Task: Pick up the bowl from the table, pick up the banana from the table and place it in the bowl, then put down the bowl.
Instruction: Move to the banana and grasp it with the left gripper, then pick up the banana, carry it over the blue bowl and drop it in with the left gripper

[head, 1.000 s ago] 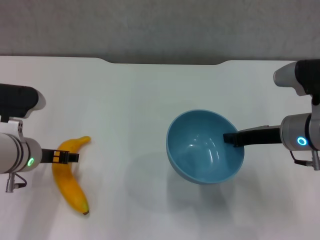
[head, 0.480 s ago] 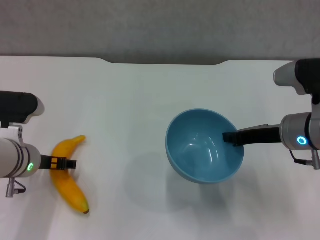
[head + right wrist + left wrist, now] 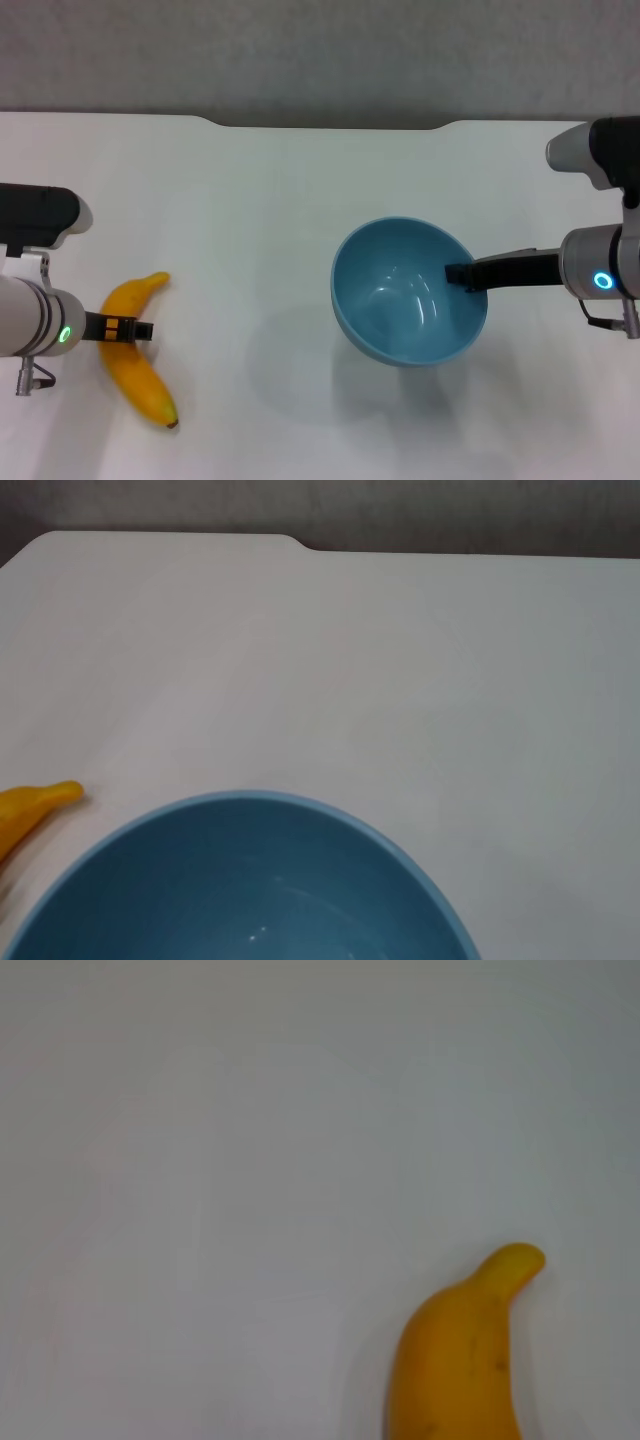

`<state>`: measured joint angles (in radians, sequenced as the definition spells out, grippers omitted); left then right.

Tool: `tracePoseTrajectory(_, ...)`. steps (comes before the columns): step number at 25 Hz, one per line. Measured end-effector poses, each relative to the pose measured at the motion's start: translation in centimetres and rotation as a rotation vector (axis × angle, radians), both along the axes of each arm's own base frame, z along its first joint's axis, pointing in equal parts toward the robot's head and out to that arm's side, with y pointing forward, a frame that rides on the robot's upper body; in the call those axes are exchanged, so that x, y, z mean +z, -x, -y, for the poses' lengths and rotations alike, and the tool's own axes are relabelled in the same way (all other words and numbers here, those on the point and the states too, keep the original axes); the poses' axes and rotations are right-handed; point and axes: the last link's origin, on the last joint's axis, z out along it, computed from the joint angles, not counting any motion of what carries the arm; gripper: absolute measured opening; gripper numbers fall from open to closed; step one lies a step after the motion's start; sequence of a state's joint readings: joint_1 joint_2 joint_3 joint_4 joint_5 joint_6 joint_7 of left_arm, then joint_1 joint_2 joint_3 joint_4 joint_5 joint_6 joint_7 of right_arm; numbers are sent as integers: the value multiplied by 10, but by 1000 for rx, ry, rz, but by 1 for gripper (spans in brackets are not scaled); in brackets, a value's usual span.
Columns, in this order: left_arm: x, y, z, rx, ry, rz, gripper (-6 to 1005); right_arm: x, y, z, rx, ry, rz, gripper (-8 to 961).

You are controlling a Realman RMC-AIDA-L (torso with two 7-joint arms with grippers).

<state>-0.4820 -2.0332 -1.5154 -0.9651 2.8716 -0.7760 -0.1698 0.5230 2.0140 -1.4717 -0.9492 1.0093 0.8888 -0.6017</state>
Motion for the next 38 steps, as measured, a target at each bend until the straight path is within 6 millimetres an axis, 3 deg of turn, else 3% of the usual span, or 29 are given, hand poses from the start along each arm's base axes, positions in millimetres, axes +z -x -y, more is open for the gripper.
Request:
tracePoseTrajectory(5,0,0,0,2,-3,2,852,0,0,0,1,0,0,32)
tracePoseTrajectory(13,3,-2,-2,-5,-13,7,522,0,0,0,0,1,1,32)
tracePoseTrajectory(19,22,-18,-8,-44,-58,30,523,-1,-2,2,-5,3,4,32)
tracePoseTrajectory(23,46,-47,-11,-135,-112,65,523,-1,-6,2,-16,4,7,32)
tracePoseTrajectory(27,64,-89,-14,-267,-140,163,524,-4,-6,2,-27,15,4,32)
tracePoseTrajectory(32,63,-129,-10,-411,-88,300,524,-16,-3,-2,-48,47,15,32)
tracePoseTrajectory(38,53,-152,-6,-501,-33,404,525,-29,9,-12,-71,63,3,32)
